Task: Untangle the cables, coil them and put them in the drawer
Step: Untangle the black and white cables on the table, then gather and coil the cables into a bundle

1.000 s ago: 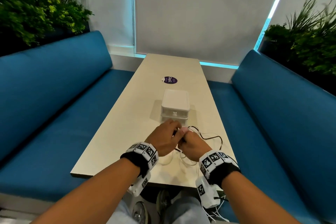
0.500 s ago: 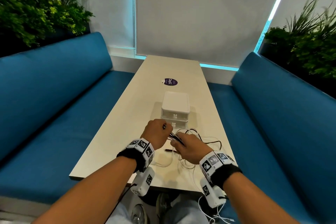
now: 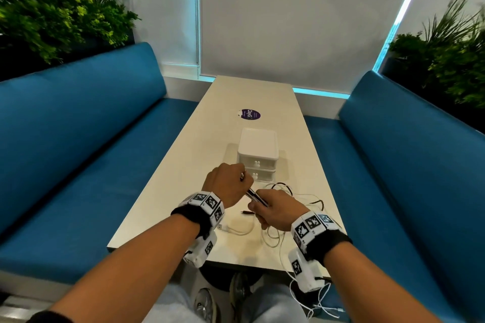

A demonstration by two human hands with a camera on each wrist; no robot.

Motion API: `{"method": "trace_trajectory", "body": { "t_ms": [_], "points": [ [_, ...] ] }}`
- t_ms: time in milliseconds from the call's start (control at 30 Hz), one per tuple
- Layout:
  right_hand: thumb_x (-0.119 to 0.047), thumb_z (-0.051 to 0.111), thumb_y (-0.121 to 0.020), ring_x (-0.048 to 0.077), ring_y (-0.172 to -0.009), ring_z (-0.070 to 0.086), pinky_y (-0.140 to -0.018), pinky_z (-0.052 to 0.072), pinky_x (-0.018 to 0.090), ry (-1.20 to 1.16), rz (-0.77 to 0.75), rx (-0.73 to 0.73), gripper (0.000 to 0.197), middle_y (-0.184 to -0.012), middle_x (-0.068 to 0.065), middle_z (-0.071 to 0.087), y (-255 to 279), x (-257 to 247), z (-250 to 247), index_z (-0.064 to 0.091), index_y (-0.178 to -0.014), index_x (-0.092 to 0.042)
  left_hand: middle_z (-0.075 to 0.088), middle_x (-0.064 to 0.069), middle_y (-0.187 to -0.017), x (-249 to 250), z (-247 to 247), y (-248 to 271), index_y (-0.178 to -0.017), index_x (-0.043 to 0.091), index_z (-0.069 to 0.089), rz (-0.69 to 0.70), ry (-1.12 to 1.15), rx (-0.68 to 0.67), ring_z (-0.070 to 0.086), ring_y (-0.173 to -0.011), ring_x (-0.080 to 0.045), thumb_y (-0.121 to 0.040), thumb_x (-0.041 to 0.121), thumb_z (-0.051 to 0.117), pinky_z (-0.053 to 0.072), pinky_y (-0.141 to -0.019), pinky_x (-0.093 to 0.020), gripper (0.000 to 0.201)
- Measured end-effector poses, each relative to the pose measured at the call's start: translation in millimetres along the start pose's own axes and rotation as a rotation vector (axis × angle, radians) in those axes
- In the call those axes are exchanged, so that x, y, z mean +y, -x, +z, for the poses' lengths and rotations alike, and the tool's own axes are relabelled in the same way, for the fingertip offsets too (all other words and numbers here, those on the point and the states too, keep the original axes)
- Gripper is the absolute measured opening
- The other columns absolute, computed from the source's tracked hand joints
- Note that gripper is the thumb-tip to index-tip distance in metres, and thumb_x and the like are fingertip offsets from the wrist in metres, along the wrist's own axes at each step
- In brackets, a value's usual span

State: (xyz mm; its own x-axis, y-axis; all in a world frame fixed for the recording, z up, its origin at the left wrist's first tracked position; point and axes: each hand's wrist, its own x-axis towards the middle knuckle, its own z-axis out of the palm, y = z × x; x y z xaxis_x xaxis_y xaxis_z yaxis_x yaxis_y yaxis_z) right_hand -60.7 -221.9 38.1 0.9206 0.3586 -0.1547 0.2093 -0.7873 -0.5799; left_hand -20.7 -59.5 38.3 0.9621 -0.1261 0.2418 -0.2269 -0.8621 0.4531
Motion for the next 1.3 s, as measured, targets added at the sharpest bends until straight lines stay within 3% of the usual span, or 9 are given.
{"method": "trace_trajectory", "body": {
  "t_ms": [167, 333, 500, 600, 767, 933, 1033, 1200, 1300],
  "points": [
    [-0.039, 0.035, -0.103, 0.021, -0.079, 0.054, -0.070, 0.041, 0.033, 0.167, 0.024, 0.025, 0.026, -0.087, 0.002, 0.060, 0, 13, 9, 0.050, -0.090, -0.022, 0.059, 0.000, -0.069, -14, 5, 3, -0.073, 0.022, 0.049, -0.006, 0.134, -0.127, 0.058, -0.067, -0.027, -0.095, 0.052, 0.043, 0.046, -0.061, -0.034, 0.038],
    [-0.040, 0.032, -0.103, 0.024, -0.082, 0.058, -0.074, 0.046, 0.035, 0.130, 0.074, 0.121, 0.031, -0.083, -0.002, 0.061, -2, 26, 5, 0.051, -0.087, -0.022, 0.064, 0.000, -0.096, -31, 10, 12, -0.112, 0.020, 0.048, -0.104, 0.127, -0.224, 0.060, -0.086, -0.023, -0.090, 0.076, 0.024, 0.047, -0.076, -0.036, 0.065],
    [-0.035, 0.032, -0.104, 0.020, -0.081, 0.058, -0.076, 0.046, 0.034, 0.133, 0.030, 0.104, 0.029, -0.085, -0.004, 0.063, -6, 14, 6, 0.055, -0.095, -0.020, 0.066, -0.005, -0.079, -17, 21, 19, -0.082, 0.017, 0.061, -0.063, 0.096, -0.399, 0.062, -0.075, -0.024, -0.084, 0.083, 0.010, 0.051, -0.078, -0.039, 0.083],
    [-0.024, 0.035, -0.103, 0.024, -0.087, 0.060, -0.081, 0.048, 0.035, 0.120, -0.016, 0.044, 0.026, -0.102, 0.008, 0.069, -6, 2, 13, 0.059, -0.104, -0.012, 0.068, -0.010, -0.080, -5, 27, 11, -0.078, 0.013, 0.061, -0.091, 0.264, -0.325, 0.064, -0.075, -0.025, -0.094, 0.072, 0.020, 0.050, -0.074, -0.037, 0.074],
    [-0.025, 0.045, -0.097, 0.028, -0.082, 0.061, -0.073, 0.048, 0.036, 0.057, -0.008, 0.033, 0.015, -0.093, 0.011, 0.068, -8, 0, 17, 0.057, -0.092, -0.016, 0.067, -0.018, -0.088, 5, 27, 2, -0.091, 0.010, 0.054, 0.005, 0.262, -0.212, 0.062, -0.080, -0.035, -0.105, 0.035, 0.033, 0.048, -0.073, -0.039, 0.035],
    [-0.034, 0.062, -0.088, 0.015, -0.069, 0.068, -0.065, 0.055, 0.033, -0.054, 0.004, 0.016, 0.012, -0.081, -0.002, 0.068, -11, 5, 13, 0.053, -0.092, -0.028, 0.063, -0.003, -0.078, 4, 19, -5, -0.093, 0.015, 0.050, -0.011, 0.437, -0.113, 0.060, -0.066, -0.019, -0.106, 0.025, 0.035, 0.045, -0.063, -0.025, 0.022],
    [-0.038, 0.064, -0.085, 0.017, -0.079, 0.067, -0.077, 0.055, 0.039, 0.055, 0.047, 0.039, 0.014, -0.082, -0.004, 0.069, -11, 20, 10, 0.055, -0.083, -0.027, 0.070, -0.012, -0.084, -17, 10, -20, -0.095, 0.013, 0.053, -0.110, 0.553, -0.021, 0.068, -0.069, -0.026, -0.106, 0.024, 0.036, 0.056, -0.062, -0.033, 0.023],
    [-0.038, 0.062, -0.086, 0.018, -0.082, 0.061, -0.075, 0.048, 0.032, 0.146, 0.078, 0.023, 0.010, -0.084, -0.006, 0.066, -12, 30, 9, 0.056, -0.088, -0.030, 0.070, -0.015, -0.084, -35, 0, -30, -0.108, 0.002, 0.052, -0.218, 0.683, 0.079, 0.071, -0.064, -0.019, -0.107, 0.023, 0.034, 0.054, -0.054, -0.023, 0.027],
    [-0.037, 0.060, -0.088, 0.016, -0.079, 0.064, -0.072, 0.050, 0.030, 0.145, 0.108, -0.049, 0.010, -0.080, -0.005, 0.071, -16, 25, 20, 0.058, -0.089, -0.026, 0.061, -0.009, -0.068, -16, 5, -32, -0.101, 0.010, 0.049, -0.263, 0.962, 0.079, 0.070, -0.063, -0.029, -0.107, 0.021, 0.032, 0.060, -0.061, -0.037, 0.022]
  ]
}}
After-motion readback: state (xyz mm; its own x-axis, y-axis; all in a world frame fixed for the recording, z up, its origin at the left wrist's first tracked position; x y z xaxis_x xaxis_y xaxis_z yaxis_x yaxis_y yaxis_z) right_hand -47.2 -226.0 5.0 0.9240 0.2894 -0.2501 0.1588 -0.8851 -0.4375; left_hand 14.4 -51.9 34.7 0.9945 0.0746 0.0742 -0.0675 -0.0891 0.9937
